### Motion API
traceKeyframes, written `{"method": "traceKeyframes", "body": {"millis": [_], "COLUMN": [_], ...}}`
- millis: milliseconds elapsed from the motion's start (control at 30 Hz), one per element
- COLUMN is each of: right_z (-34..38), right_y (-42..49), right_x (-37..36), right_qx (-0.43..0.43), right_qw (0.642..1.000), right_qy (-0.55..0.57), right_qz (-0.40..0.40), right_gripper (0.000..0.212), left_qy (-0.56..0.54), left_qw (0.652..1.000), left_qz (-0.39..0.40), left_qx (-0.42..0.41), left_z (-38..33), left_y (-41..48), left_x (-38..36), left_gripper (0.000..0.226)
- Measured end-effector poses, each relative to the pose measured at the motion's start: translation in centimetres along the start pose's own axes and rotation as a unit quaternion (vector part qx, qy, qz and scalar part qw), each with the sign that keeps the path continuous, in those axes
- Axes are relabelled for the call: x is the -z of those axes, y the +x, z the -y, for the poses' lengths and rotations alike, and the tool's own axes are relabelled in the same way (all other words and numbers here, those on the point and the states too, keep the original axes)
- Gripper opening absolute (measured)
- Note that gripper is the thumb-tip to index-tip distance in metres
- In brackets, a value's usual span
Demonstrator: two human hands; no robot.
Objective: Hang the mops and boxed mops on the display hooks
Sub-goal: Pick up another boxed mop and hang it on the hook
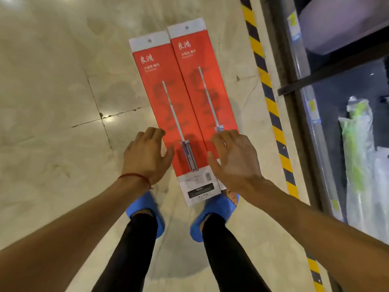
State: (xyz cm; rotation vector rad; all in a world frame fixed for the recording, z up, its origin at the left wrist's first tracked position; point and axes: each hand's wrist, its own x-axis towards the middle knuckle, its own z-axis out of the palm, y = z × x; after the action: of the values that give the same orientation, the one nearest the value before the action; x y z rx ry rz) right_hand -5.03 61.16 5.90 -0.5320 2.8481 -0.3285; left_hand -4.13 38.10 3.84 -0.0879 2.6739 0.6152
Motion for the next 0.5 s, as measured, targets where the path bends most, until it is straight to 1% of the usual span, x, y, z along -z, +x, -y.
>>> {"method": "traceKeyframes", "body": {"millis": [67,133,200,233,267,300,333,367,500], "right_z": [-0.9,-1.7,-2.5,-2.9,-3.3,-3.7,-4.0,-4.3,-4.5], "right_y": [1.2,2.4,3.3,3.7,4.0,4.3,4.5,4.6,4.8], "right_x": [-4.9,-9.1,-12.6,-14.1,-15.4,-16.6,-17.5,-18.4,-20.4], "right_qx": [-0.023,-0.046,-0.061,-0.068,-0.076,-0.085,-0.093,-0.100,-0.126], "right_qw": [1.000,0.999,0.997,0.997,0.996,0.994,0.993,0.991,0.983], "right_qy": [0.004,0.008,0.015,0.023,0.032,0.042,0.051,0.058,0.094], "right_qz": [0.015,0.028,0.035,0.038,0.043,0.051,0.061,0.070,0.093], "right_gripper": [0.028,0.033,0.036,0.037,0.039,0.040,0.041,0.044,0.053], "left_qy": [-0.044,-0.113,-0.199,-0.250,-0.310,-0.364,-0.398,-0.408,-0.379], "left_qw": [0.998,0.988,0.965,0.945,0.917,0.886,0.864,0.856,0.883], "left_qz": [0.012,0.014,0.021,0.032,0.045,0.055,0.064,0.071,0.045], "left_qx": [0.049,0.104,0.167,0.206,0.247,0.281,0.302,0.308,0.273], "left_z": [1.7,3.3,4.6,5.1,5.6,5.9,6.2,6.4,7.4], "left_y": [2.1,4.1,6.2,7.4,8.5,9.5,10.3,10.9,11.4], "left_x": [-4.2,-8.1,-11.8,-13.4,-15.0,-16.3,-17.7,-18.6,-20.8], "left_gripper": [0.063,0.079,0.098,0.104,0.107,0.103,0.096,0.090,0.088]}}
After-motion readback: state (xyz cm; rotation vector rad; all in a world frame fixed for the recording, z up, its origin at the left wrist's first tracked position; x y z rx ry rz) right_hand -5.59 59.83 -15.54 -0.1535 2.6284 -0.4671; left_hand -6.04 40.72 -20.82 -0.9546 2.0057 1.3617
